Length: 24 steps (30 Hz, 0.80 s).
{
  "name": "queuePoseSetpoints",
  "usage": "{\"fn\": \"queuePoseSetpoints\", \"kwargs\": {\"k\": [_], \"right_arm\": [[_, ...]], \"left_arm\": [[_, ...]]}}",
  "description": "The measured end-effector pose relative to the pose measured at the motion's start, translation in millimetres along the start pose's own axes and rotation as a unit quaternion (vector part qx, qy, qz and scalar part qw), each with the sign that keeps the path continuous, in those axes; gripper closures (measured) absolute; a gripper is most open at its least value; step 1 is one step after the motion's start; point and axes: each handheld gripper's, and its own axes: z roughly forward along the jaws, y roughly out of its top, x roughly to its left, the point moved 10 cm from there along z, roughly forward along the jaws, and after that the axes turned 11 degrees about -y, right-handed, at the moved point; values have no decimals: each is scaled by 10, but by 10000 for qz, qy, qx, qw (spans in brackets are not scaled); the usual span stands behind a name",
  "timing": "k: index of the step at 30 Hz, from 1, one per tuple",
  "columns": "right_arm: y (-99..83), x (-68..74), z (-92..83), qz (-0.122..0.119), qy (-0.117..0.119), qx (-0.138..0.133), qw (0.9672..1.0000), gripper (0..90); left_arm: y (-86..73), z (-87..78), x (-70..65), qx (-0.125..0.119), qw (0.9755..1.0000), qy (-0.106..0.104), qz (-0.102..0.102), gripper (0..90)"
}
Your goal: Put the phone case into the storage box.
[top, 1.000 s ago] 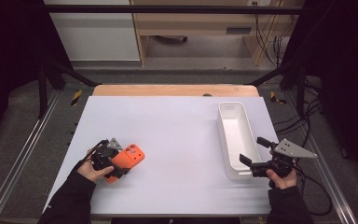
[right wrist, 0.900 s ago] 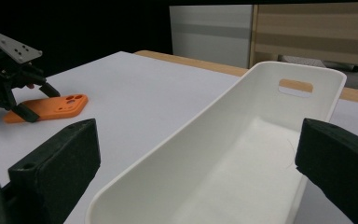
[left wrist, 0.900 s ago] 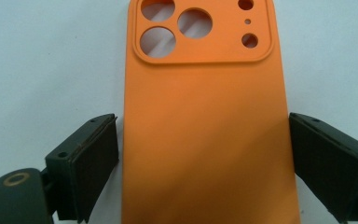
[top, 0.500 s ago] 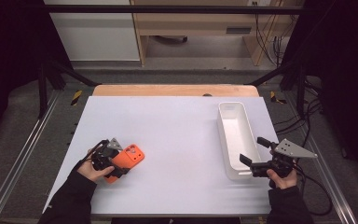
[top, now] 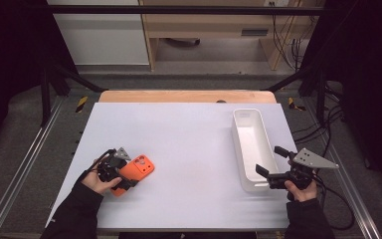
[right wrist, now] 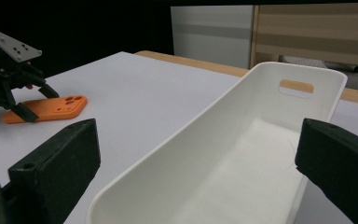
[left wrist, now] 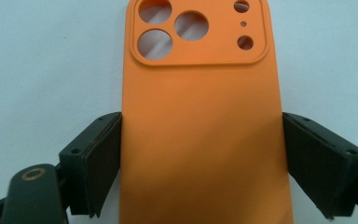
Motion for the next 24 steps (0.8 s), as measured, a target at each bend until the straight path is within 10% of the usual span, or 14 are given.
{"fn": "queuePoseSetpoints", "kwargs": {"k": [24], "right_arm": [[-2, 9, 0, -30, 28, 13, 10000, 5]], "left_arm": [[168, -259, -100, -567, 9983, 2, 129, 153]]}}
